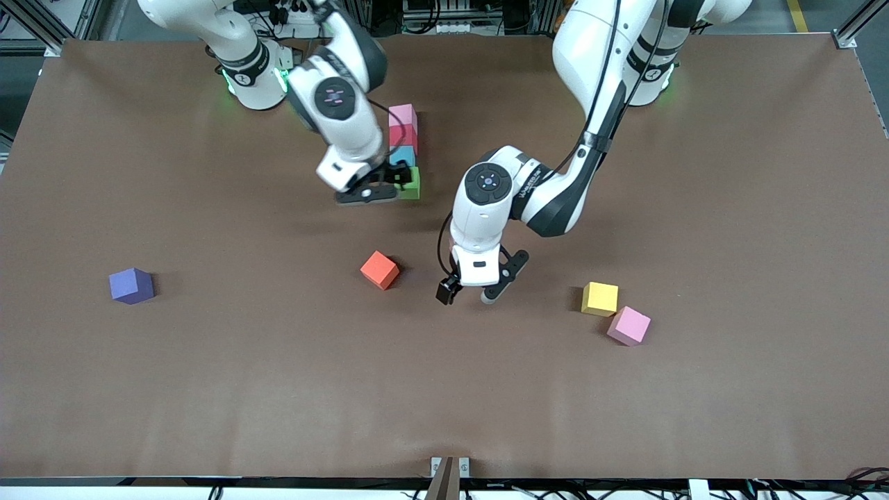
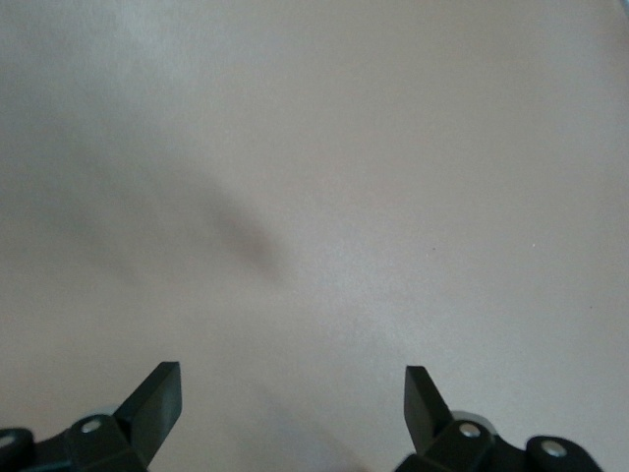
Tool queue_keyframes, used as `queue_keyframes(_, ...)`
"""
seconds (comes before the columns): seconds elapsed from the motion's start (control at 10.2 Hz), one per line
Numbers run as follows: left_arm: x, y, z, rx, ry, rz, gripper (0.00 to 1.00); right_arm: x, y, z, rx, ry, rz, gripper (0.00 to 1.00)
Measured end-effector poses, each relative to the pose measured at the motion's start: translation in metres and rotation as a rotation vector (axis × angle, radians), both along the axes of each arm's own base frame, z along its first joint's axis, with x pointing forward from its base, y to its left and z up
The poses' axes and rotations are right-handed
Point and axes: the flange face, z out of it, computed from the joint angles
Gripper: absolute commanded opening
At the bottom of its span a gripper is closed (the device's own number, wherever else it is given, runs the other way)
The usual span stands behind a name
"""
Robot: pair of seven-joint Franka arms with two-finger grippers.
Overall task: Arrange blocks into number 1
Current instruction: 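Grasp the orange cube with the left gripper while the right gripper withdraws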
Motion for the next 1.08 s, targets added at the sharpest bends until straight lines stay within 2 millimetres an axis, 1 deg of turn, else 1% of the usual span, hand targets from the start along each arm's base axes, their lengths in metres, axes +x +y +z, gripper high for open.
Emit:
queue_keyframes(0.1, -0.005, -0.011, -0.005, -0.015, 0.007, 0.047, 1.0, 0.02, -0.033, 0.016, 0.001, 0.005, 0.017, 1.0)
queue_keyframes(0.2, -0.013, -0.025, -0.012, -0.029, 0.018, 0.098, 1.0, 0.043, -0.065, 0.032, 0.006, -0.002, -0.001, 1.0)
queue_keyframes(0.39, -0.038, -0.052, -0.026, -0.049, 0.052, 0.16, 1.0, 0.087, -0.117, 0.066, 0.021, -0.029, -0.068, 1.0)
queue_keyframes(0.49, -0.05, -0.063, -0.032, -0.055, 0.073, 0.156, 1.0, 0.105, -0.14, 0.079, 0.028, -0.043, -0.108, 1.0)
queue_keyframes(0.59, -0.059, -0.071, -0.039, -0.063, 0.085, 0.147, 1.0, 0.118, -0.16, 0.088, 0.033, -0.056, -0.143, 1.0)
queue_keyframes(0.79, -0.072, -0.089, -0.055, -0.118, 0.077, 0.124, 1.0, 0.136, -0.192, 0.091, 0.035, -0.067, -0.203, 1.0)
queue_keyframes(0.88, -0.075, -0.096, -0.058, -0.145, 0.067, 0.119, 1.0, 0.142, -0.209, 0.089, 0.033, -0.067, -0.229, 1.0)
queue_keyframes(0.98, -0.073, -0.1, -0.055, -0.169, 0.053, 0.119, 1.0, 0.148, -0.225, 0.087, 0.033, -0.067, -0.242, 1.0)
queue_keyframes(1.08, -0.068, -0.104, -0.052, -0.19, 0.039, 0.122, 1.0, 0.153, -0.234, 0.083, 0.032, -0.063, -0.244, 1.0)
